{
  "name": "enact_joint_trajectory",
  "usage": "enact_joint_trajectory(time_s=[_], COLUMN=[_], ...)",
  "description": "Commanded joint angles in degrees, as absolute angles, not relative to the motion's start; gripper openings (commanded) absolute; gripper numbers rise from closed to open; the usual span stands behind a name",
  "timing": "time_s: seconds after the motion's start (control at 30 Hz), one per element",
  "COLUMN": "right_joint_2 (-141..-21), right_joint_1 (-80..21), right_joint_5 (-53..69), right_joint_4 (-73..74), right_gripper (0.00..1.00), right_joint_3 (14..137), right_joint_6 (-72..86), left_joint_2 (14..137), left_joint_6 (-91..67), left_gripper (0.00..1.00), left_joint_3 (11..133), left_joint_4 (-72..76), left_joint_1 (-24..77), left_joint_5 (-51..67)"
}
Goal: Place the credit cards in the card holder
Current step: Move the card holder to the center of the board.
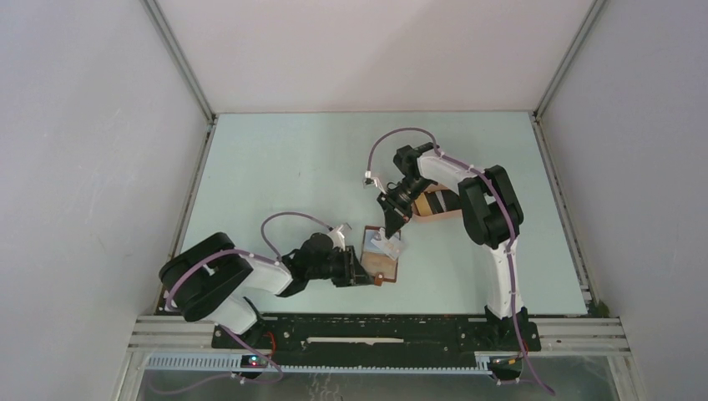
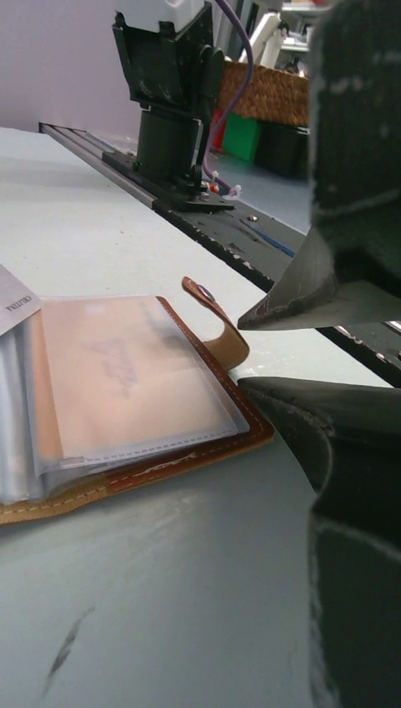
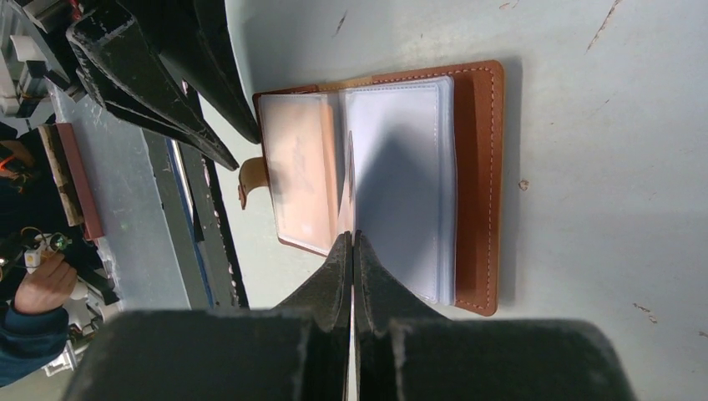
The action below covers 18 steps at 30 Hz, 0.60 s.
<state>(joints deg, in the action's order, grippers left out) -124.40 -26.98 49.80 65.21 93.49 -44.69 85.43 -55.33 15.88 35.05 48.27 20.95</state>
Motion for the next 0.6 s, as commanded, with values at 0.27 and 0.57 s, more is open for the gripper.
enact_joint_trajectory(time_s=[0.27,0.57], right_joint_2=[-125.74,-126.39], right_joint_1=[-27.26,-27.03], right_joint_5=[48.48,48.02], right_joint_4=[63.67,61.34], right_gripper=[0.00,0.00], right_joint_3=[95.80,94.47], right_joint_6=[-39.57,-34.65], left_joint_2=[88.52,90.07], left_joint_6=[-58.00,-56.21], left_gripper=[0.32,0.32], left_joint_3=[16.79,18.33], left_joint_4=[35.06,34.28], left_joint_1=[44.37,42.01], left_joint_5=[17.01,17.33])
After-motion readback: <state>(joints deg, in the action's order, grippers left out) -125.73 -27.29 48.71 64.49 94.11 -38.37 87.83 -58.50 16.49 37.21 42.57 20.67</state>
